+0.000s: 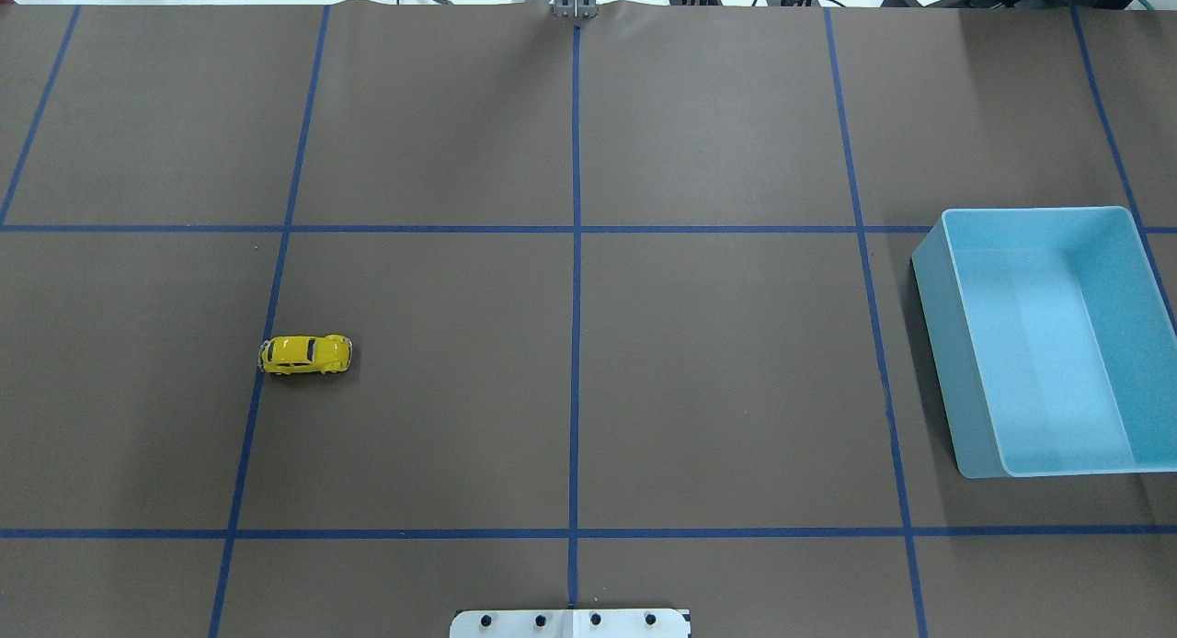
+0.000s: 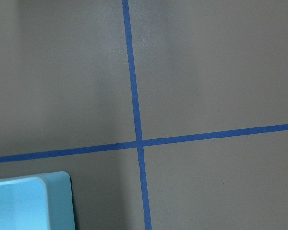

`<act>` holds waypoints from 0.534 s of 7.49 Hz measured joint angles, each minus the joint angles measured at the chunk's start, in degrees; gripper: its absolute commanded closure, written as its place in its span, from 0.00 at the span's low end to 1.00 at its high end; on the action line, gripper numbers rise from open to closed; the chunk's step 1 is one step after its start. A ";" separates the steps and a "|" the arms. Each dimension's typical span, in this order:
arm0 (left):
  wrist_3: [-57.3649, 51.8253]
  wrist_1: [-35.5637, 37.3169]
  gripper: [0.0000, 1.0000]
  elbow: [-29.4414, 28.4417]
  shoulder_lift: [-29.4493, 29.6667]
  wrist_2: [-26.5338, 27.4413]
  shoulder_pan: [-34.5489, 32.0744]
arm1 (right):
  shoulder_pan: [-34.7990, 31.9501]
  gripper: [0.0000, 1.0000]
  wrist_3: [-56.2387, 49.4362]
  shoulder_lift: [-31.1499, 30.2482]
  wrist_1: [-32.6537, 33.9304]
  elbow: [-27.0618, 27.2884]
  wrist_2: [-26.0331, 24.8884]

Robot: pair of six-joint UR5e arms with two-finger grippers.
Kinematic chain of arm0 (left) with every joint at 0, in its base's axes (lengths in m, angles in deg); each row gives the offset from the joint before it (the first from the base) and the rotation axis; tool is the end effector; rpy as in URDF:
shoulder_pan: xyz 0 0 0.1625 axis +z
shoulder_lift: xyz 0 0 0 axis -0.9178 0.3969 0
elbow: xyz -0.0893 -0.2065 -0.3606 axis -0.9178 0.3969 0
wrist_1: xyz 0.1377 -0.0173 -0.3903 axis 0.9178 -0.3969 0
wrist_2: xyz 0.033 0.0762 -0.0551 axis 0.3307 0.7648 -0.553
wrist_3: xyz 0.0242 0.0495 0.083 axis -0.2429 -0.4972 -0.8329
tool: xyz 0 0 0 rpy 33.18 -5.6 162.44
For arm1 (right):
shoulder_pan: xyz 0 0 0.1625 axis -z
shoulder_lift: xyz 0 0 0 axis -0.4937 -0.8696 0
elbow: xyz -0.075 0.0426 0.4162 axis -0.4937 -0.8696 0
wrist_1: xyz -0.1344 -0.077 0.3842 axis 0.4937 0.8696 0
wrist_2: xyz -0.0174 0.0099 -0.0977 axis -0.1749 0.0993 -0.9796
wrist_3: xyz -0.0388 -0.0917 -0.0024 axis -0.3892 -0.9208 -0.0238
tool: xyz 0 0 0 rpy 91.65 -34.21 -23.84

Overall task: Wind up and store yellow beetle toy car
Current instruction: 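Move the left gripper down over the yellow beetle toy car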

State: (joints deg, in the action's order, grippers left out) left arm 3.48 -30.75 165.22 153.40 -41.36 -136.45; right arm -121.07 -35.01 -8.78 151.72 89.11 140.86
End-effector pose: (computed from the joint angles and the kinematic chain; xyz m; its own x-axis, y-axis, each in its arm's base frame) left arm 0.0894 -0.4448 0.3500 0.6075 0.5648 -0.5585 -0.3659 0.8230 0.4345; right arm 0.0775 -0.5196 0.6326 0.7033 0.1198 0.7007 -0.1595 0.9872 -0.0087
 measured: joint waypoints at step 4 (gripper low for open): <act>-3.08 0.05 0.00 6.43 1.88 7.04 16.38 | 0.00 0.00 0.07 0.32 -0.01 0.35 0.12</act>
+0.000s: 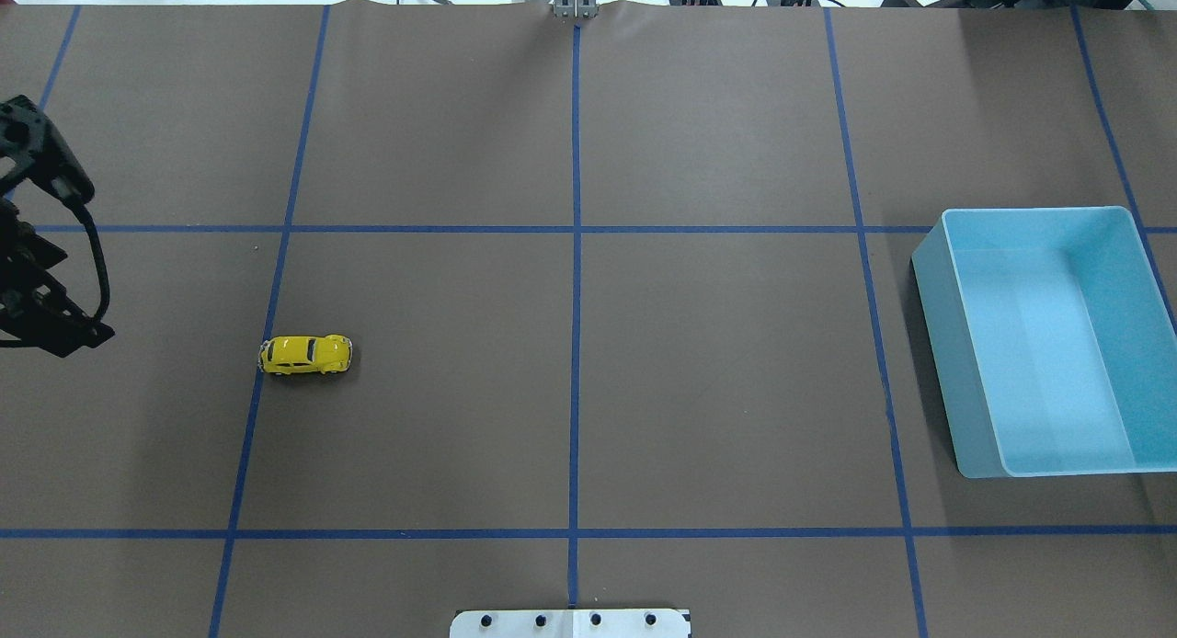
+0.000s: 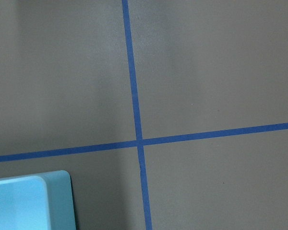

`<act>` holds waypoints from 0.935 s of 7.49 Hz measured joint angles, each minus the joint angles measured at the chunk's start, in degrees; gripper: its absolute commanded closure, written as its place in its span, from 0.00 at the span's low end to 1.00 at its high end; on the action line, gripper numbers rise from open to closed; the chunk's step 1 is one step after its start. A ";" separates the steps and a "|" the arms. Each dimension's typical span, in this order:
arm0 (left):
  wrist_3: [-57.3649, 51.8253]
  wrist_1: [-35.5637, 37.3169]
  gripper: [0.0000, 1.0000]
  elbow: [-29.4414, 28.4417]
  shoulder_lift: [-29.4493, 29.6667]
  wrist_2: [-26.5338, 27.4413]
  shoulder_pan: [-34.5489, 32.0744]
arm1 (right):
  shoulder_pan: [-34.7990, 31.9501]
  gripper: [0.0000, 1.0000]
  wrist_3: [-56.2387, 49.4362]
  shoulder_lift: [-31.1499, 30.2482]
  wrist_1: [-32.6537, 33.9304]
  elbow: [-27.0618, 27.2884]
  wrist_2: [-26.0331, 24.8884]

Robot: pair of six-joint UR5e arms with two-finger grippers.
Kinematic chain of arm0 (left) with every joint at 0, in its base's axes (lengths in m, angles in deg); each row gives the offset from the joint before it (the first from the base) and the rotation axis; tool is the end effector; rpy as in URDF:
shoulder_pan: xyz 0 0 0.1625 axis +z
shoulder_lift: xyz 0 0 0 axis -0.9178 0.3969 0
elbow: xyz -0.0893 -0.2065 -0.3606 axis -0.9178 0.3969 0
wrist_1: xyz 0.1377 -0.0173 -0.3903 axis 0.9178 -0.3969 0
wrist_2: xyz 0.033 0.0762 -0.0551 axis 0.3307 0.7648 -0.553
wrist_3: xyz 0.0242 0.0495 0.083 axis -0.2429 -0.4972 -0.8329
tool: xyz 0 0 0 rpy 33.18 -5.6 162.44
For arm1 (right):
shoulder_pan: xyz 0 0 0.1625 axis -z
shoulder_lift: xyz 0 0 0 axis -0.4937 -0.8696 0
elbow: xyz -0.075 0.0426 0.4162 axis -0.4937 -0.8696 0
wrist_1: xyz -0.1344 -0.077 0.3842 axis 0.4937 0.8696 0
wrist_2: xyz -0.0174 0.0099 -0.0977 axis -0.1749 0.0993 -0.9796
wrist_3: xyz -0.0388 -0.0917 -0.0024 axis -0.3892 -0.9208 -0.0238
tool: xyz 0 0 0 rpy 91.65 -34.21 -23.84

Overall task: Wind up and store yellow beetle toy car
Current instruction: 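Move the left gripper down over the yellow beetle toy car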

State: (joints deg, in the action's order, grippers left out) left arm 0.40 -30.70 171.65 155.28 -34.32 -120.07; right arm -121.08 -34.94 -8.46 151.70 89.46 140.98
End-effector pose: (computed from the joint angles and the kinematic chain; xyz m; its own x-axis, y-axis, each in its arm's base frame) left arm 0.1909 -0.3907 0.2982 0.4364 0.8099 -0.3920 -0.5716 0.5860 0.5744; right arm 0.0775 -0.5225 0.6264 0.7019 0.1124 0.7034 -0.1602 0.9871 0.0021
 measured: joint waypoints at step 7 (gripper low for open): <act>-6.99 0.45 0.00 -2.51 6.70 9.16 13.77 | 0.00 0.00 0.34 0.30 0.00 0.22 0.37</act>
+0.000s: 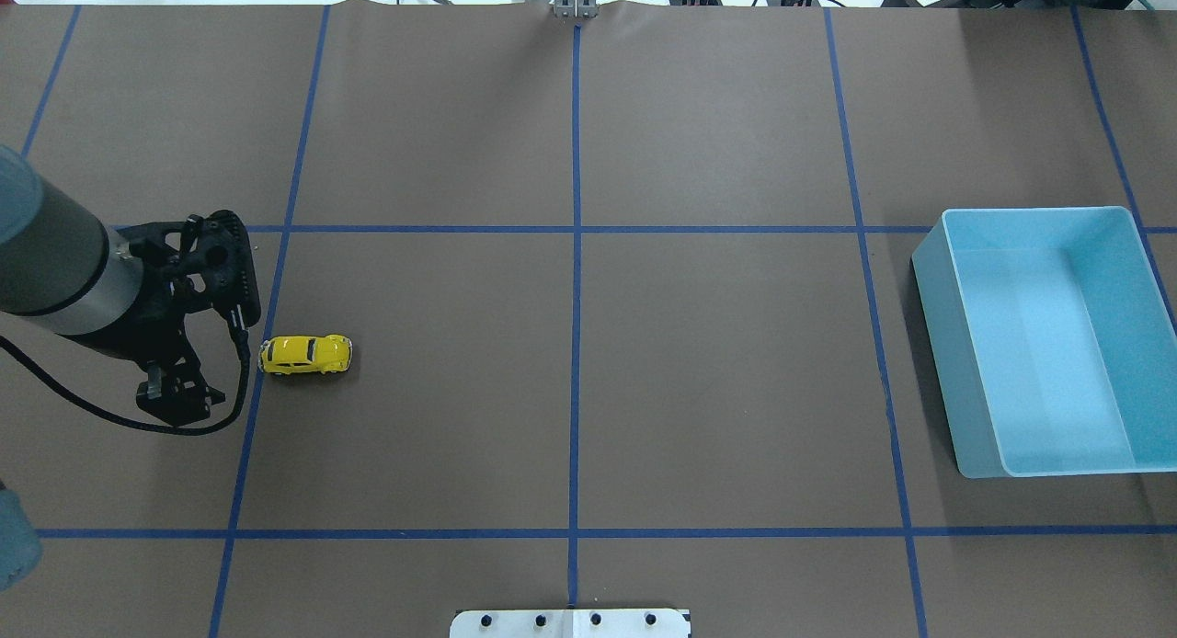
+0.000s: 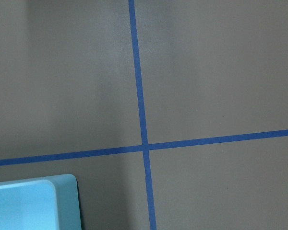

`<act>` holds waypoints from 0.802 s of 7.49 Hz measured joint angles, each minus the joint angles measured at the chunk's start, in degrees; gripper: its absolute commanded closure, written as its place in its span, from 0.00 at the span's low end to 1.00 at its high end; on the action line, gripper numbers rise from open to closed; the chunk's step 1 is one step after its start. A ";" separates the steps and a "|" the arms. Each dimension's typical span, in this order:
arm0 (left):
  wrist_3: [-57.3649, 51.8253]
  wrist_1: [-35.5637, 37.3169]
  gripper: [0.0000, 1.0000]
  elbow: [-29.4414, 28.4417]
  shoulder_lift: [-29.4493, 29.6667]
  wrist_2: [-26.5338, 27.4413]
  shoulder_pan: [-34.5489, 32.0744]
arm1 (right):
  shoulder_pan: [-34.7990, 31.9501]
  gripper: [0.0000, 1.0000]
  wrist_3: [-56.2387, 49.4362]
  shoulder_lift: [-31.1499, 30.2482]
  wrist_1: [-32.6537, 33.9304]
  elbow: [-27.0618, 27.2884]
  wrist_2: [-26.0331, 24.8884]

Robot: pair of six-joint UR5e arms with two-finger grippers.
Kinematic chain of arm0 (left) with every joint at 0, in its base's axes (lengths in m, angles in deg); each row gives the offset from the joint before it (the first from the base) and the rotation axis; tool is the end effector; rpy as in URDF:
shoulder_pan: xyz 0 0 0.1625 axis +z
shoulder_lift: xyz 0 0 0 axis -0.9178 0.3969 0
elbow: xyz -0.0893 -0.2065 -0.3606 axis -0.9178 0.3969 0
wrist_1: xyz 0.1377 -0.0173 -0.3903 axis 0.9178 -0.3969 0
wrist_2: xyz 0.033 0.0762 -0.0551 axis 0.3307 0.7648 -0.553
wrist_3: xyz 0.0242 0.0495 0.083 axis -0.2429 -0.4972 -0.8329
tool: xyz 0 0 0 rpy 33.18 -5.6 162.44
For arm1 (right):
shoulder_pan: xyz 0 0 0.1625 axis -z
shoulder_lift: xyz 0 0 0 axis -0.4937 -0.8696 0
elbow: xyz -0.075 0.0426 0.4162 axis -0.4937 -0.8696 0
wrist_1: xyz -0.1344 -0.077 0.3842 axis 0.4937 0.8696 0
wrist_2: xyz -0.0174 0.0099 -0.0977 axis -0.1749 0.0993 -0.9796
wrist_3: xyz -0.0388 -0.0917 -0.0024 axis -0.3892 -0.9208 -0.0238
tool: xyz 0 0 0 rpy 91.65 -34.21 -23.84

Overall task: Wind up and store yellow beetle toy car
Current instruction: 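Move the left gripper down over the yellow beetle toy car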

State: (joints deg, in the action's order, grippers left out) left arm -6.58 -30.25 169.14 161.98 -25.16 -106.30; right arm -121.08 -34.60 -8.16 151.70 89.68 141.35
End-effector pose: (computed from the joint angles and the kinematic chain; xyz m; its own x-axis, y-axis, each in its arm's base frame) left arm 0.2935 -0.3647 0.2697 0.2365 0.9557 -0.1752 -0.7130 0.2932 0.6370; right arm 0.0771 -0.5250 0.6213 0.6967 0.1111 0.7087 -0.1635 0.9865 0.0060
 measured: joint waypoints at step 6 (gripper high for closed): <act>-8.94 -5.28 0.00 -13.72 7.07 2.04 0.89 | 0.00 0.00 -0.02 -0.02 0.02 0.07 -0.15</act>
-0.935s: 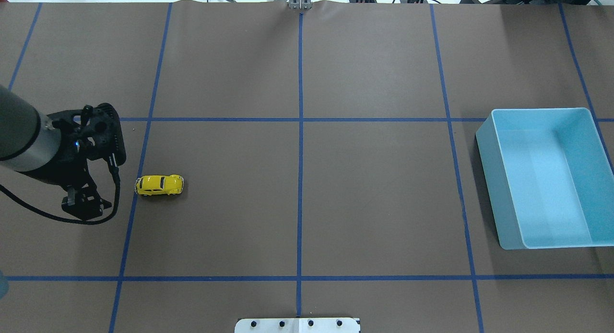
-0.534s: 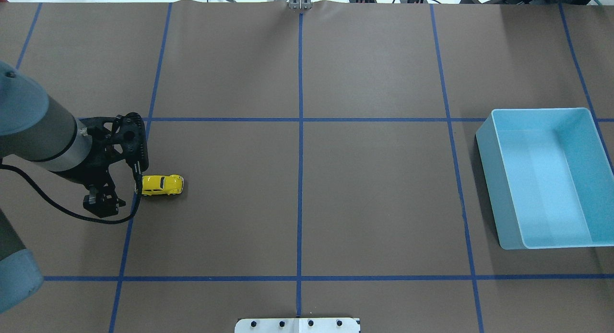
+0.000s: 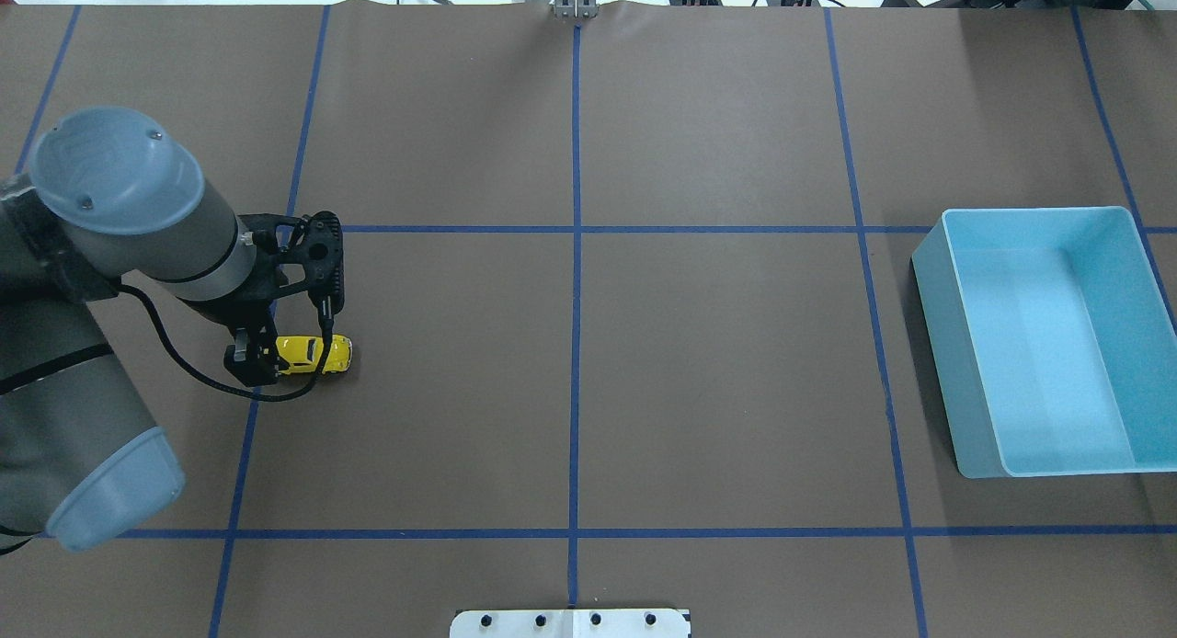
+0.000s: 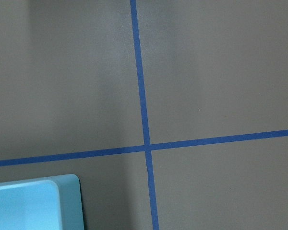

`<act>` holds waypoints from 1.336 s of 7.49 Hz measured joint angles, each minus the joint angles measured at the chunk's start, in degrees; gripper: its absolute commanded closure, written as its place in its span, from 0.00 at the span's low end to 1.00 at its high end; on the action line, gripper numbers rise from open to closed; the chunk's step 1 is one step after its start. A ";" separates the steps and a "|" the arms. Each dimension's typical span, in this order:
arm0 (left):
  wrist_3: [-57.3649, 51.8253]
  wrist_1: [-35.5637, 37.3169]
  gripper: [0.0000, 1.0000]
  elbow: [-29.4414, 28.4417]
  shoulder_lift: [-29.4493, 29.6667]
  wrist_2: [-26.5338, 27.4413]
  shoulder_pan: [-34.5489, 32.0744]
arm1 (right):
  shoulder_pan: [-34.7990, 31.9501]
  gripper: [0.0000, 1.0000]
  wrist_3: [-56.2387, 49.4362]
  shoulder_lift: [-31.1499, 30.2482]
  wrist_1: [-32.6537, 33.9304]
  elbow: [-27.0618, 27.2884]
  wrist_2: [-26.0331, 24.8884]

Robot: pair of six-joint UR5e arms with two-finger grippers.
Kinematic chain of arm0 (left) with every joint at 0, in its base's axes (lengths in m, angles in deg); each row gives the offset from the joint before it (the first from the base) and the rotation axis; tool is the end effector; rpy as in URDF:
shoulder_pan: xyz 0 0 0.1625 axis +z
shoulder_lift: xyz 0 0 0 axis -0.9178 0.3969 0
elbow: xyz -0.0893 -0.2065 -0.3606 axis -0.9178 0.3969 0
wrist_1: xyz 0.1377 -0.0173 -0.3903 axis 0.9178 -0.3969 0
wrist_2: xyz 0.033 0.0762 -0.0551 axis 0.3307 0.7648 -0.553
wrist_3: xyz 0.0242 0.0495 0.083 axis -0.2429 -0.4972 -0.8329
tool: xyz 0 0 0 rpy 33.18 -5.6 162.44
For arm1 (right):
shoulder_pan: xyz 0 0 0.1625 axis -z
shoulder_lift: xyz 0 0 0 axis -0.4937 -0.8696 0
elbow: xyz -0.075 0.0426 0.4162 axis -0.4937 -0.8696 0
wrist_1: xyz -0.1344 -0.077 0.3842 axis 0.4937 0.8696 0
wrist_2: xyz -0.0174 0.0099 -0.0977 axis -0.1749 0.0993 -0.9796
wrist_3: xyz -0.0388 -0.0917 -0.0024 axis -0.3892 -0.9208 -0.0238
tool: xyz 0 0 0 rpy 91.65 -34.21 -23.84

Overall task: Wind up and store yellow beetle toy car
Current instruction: 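Move the left gripper down over the yellow beetle toy car, then press the left gripper down on the car's roof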

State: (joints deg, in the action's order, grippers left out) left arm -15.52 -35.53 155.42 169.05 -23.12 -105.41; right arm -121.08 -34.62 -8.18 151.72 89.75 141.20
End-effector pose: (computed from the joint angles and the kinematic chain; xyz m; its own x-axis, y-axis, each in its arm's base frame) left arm 0.3642 -0.4167 0.2862 0.1299 0.9896 -0.0618 -0.7643 0.1396 0.6296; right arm 0.0773 -0.5249 0.6211 0.6985 0.1107 0.7070 -0.1636 0.9865 0.0072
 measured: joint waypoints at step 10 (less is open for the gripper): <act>-0.62 -12.88 0.00 -15.21 -0.04 -0.30 2.33 | 0.00 0.00 -0.21 -0.11 0.26 -0.25 -1.03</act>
State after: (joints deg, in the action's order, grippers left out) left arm -16.15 -48.41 140.21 169.01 -23.43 -103.08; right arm -121.08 -34.83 -8.29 151.98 89.49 140.17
